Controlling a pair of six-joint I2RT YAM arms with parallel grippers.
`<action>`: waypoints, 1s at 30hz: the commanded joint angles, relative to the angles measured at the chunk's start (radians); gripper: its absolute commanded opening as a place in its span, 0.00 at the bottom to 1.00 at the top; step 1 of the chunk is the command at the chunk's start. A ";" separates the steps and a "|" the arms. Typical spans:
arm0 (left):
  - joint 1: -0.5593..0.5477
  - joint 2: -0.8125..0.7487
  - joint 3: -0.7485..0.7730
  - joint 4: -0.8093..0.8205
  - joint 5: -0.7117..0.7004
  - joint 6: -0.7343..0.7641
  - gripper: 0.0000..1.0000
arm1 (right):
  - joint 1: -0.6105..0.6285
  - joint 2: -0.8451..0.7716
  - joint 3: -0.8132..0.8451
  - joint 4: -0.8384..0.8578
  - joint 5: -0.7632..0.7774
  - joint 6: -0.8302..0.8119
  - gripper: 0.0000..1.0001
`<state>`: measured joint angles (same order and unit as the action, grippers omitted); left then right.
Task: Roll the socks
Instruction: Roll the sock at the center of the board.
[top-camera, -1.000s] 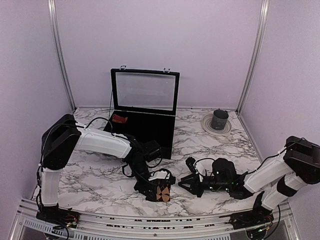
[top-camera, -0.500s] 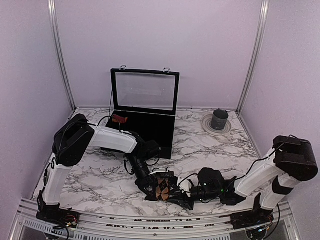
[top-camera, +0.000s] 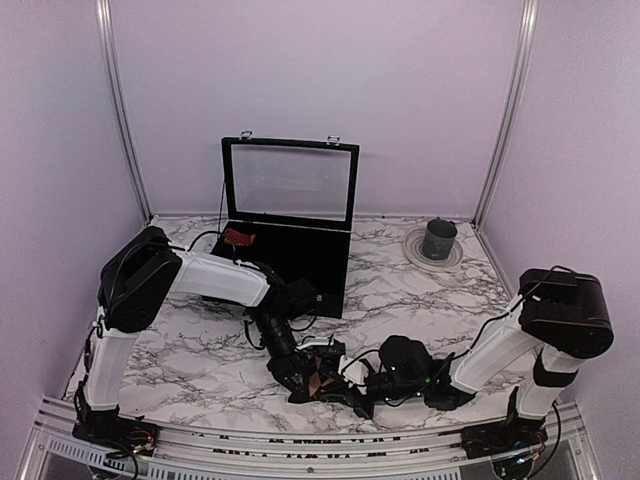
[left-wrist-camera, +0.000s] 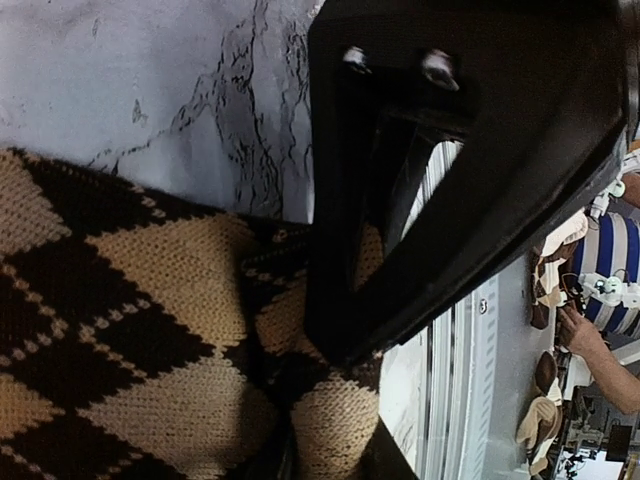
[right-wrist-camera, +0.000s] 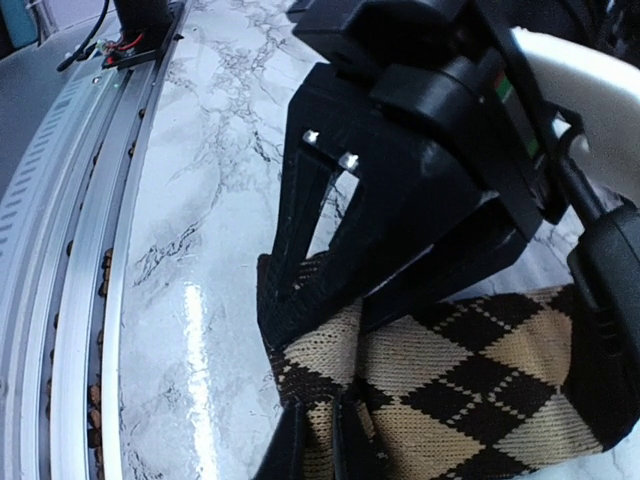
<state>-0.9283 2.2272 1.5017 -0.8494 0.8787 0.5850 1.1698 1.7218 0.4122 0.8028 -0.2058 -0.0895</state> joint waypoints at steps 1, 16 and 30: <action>0.004 -0.048 -0.097 0.139 -0.216 -0.027 0.36 | 0.007 0.039 -0.016 0.022 0.006 0.069 0.00; 0.055 -0.492 -0.407 0.568 -0.741 -0.108 1.00 | -0.128 0.076 -0.071 0.027 -0.212 0.324 0.00; -0.091 -0.637 -0.557 0.657 -0.524 0.243 0.98 | -0.247 0.221 -0.092 0.027 -0.350 0.529 0.00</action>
<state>-0.9424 1.5772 0.9470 -0.1711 0.2691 0.6777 0.9627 1.8469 0.3668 0.9932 -0.5449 0.3443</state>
